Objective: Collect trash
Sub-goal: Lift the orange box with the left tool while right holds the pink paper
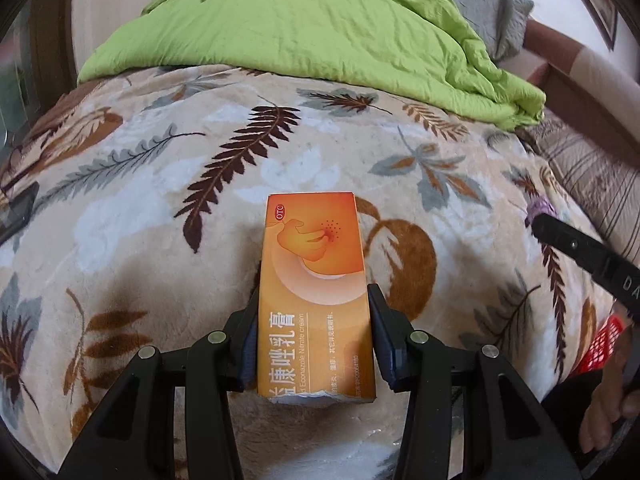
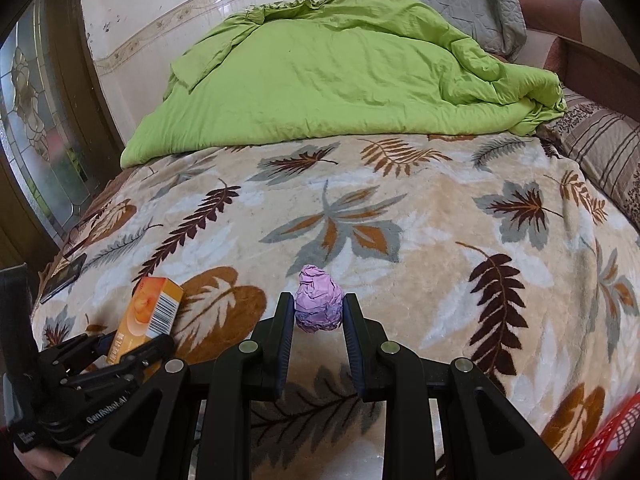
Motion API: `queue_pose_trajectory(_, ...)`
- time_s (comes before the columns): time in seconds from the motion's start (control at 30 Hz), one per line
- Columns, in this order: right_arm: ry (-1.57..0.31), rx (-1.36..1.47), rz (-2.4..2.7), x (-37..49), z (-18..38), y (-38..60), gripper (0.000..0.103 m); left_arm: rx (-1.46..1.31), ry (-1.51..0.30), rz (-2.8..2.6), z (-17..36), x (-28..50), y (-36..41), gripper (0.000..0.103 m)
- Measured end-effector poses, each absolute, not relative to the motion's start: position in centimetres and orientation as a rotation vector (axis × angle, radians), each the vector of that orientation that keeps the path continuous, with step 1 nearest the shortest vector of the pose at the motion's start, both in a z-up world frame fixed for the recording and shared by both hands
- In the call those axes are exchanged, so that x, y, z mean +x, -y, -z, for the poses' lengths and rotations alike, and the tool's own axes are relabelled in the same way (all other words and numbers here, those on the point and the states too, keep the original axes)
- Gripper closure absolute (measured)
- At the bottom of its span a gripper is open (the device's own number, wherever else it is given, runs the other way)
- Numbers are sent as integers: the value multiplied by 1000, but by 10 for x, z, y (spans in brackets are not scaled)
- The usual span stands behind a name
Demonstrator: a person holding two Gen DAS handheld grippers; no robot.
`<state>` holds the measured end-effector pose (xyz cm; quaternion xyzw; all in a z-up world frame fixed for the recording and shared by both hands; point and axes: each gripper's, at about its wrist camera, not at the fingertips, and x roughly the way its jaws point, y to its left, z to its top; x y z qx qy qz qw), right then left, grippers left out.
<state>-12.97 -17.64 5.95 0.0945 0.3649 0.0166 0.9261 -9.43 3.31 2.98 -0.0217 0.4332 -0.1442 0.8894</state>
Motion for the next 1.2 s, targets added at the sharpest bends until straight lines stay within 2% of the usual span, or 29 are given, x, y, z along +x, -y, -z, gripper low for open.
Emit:
queue_pose_trajectory(0.37, -746, 228, -49, -128, -61, 179, 77, -106, -869, 308, -35, -92, -42, 57)
queue_pose_trajectory(1.2, -733, 260, -45, -137, -64, 185, 77, 152, -708, 297, -48, -118, -4, 57)
